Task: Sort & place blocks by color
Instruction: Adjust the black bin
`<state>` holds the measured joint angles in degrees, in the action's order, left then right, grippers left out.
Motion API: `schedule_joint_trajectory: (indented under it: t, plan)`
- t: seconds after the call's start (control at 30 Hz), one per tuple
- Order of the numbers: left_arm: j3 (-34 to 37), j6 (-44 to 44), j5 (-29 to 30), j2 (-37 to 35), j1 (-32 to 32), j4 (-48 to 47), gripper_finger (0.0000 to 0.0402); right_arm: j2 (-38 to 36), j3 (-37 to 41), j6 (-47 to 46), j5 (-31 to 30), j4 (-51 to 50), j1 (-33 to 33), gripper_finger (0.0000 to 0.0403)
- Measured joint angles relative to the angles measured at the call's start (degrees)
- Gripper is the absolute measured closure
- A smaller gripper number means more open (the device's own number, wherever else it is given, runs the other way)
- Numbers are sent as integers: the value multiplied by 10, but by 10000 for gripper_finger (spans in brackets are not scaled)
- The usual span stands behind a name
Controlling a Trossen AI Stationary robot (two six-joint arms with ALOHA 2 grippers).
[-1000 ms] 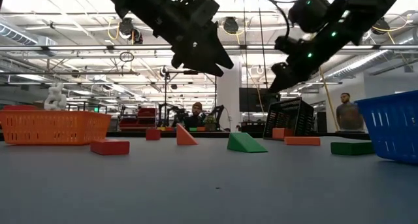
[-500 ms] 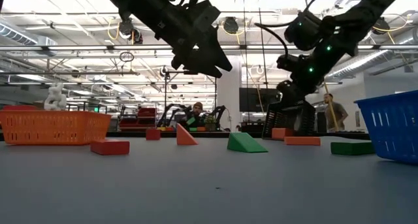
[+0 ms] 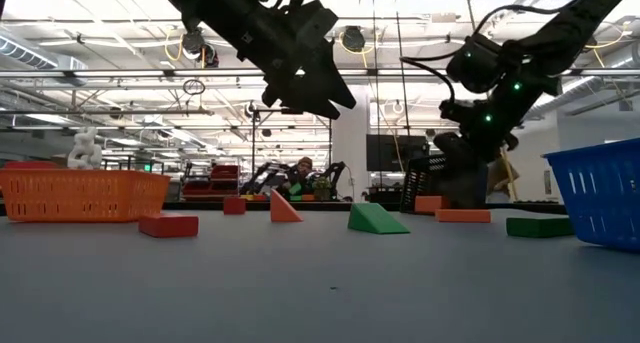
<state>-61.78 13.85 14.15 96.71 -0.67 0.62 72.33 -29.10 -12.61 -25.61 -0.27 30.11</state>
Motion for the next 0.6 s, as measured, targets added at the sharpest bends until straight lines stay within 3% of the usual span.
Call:
schedule_joint_trajectory:
  t: [0.1, 0.33, 0.6]
  plan:
    - [0, 0, 0, 0, -3, 0, 172, -4, 2, -18, 6, -3, 0, 190]
    - [0, 0, -1, 0, -6, 0, 172, -23, 5, -60, 84, -5, 25, 190]
    - [0, -1, -1, 0, -14, -1, 172, -48, 5, -73, 103, 0, 43, 191]
